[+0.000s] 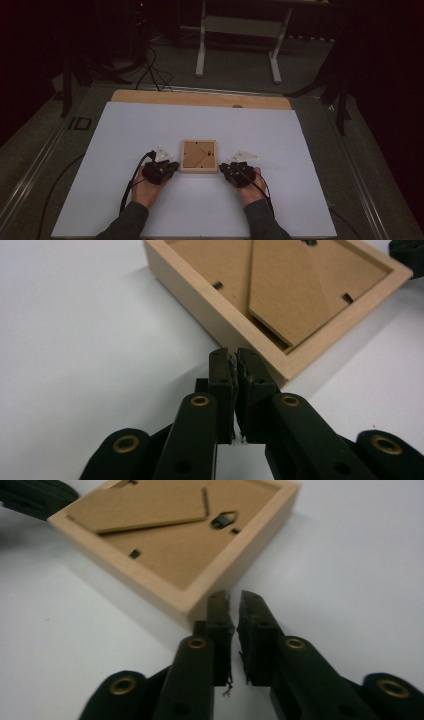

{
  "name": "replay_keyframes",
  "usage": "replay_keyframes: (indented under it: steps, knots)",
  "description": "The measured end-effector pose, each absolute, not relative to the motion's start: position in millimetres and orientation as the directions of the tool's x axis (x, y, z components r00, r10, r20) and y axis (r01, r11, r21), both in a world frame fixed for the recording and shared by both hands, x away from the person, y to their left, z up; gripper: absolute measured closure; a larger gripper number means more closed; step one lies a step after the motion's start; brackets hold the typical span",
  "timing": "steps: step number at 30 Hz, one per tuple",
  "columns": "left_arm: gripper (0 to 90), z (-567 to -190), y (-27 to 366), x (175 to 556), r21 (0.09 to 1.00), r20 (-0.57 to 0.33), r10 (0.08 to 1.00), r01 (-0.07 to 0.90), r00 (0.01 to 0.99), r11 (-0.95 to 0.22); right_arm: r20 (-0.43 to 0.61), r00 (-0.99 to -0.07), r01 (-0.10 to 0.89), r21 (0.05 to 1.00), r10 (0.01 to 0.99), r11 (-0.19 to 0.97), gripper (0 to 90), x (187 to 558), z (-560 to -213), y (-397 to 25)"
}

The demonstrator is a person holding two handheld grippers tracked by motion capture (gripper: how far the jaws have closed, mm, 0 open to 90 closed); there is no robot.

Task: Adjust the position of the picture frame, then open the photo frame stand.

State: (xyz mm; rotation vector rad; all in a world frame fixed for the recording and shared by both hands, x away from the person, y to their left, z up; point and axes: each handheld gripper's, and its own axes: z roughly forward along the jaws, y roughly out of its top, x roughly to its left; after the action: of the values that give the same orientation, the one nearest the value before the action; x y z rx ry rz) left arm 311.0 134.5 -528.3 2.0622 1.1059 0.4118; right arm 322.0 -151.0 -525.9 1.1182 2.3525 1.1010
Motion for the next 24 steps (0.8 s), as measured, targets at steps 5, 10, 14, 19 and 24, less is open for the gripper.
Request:
replay_keyframes:
  steps: [5,10,14,19,24]
  knots:
    - [82.4,-523.4,142.7,309.9,0.764,-0.101,0.818,0.571,0.566,-0.3,0.019,-0.638,0.494,0.776,0.77,0.391,74.0,321.6,-519.3,-157.8]
    - [73.5,-521.2,145.1,308.6,0.779,-0.128,0.804,0.561,0.581,-0.28,-0.009,-0.642,0.469,0.787,0.767,0.401,64.7,320.3,-516.7,-158.0]
    - [65.7,-518.8,145.2,306.9,0.787,-0.146,0.793,0.555,0.592,-0.27,-0.019,-0.648,0.452,0.796,0.761,0.404,58.1,319.1,-514.8,-156.3]
    - [59.5,-515.7,142.9,303.7,0.788,-0.119,0.793,0.543,0.597,-0.29,-0.02,-0.657,0.434,0.807,0.754,0.4,55.8,317.4,-512.6,-153.9]
    - [58.3,-512.0,137.1,300.6,0.788,-0.089,0.785,0.526,0.613,-0.321,-0.018,-0.669,0.418,0.817,0.743,0.396,56.7,315.1,-511.8,-150.4]
